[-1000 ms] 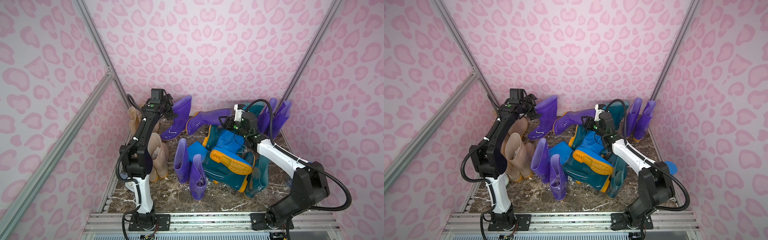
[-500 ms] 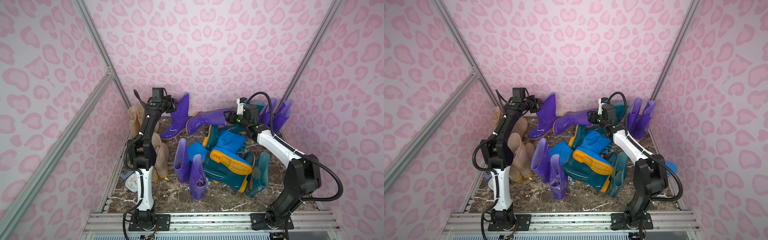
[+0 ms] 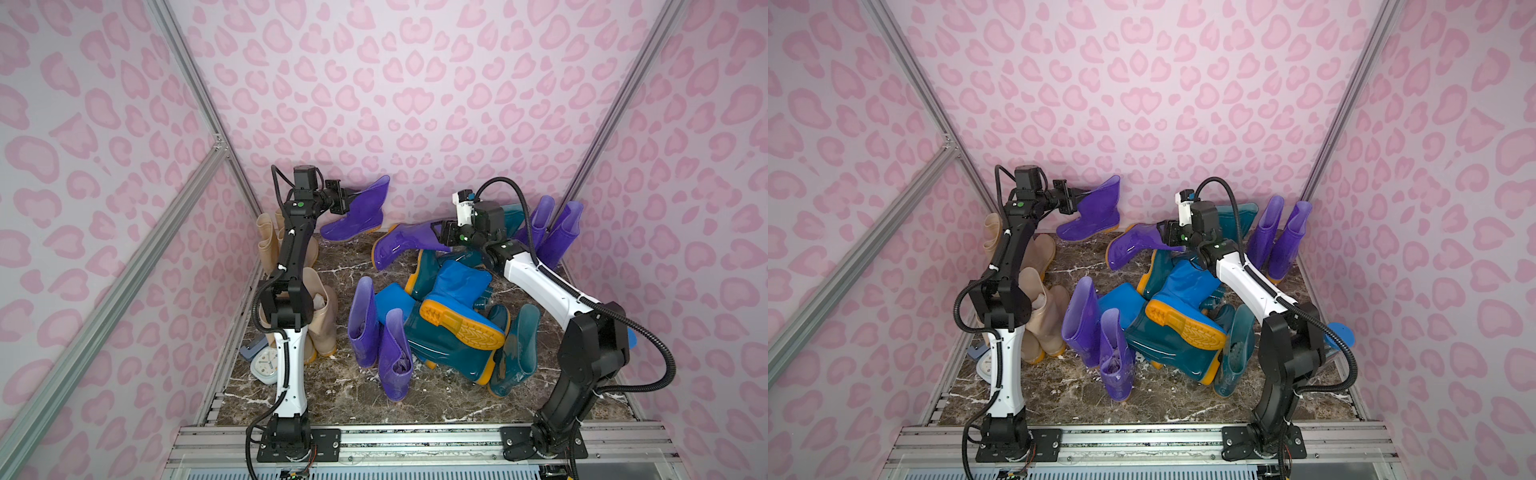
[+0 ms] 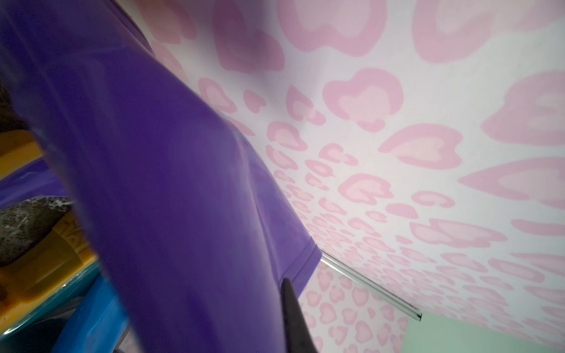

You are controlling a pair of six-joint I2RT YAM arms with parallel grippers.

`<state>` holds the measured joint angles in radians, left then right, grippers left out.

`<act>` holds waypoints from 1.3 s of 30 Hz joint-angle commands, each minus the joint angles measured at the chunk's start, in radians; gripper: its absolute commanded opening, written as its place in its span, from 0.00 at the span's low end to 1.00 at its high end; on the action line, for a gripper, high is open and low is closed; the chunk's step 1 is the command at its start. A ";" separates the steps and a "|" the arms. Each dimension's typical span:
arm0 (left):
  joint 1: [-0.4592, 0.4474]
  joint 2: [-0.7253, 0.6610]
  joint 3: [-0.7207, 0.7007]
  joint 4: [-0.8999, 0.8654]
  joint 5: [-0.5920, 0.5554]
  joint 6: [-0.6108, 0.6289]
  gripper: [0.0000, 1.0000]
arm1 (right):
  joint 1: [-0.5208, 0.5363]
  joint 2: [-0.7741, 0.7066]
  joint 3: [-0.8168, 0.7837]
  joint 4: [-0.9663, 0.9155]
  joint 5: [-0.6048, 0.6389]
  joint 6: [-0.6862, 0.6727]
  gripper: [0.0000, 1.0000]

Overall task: Match and arrange rain boots in pairs
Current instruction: Pick up the rain boot at the center of the board.

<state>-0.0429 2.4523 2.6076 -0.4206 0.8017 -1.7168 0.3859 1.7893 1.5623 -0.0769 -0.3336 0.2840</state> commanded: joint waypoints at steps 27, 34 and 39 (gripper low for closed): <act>-0.160 -0.144 0.019 -0.141 0.379 0.234 0.02 | -0.053 0.069 0.078 0.101 -0.285 -0.586 0.88; -0.205 -0.172 0.011 -0.255 0.394 0.326 0.02 | -0.067 0.081 0.076 0.119 -0.356 -0.601 0.76; -0.213 -0.180 0.002 -0.240 0.386 0.321 0.10 | -0.065 0.061 0.048 0.145 -0.443 -0.537 0.09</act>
<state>-0.2543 2.2940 2.6072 -0.7055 1.1454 -1.4303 0.3149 1.8610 1.6302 0.0357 -0.7029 -0.2829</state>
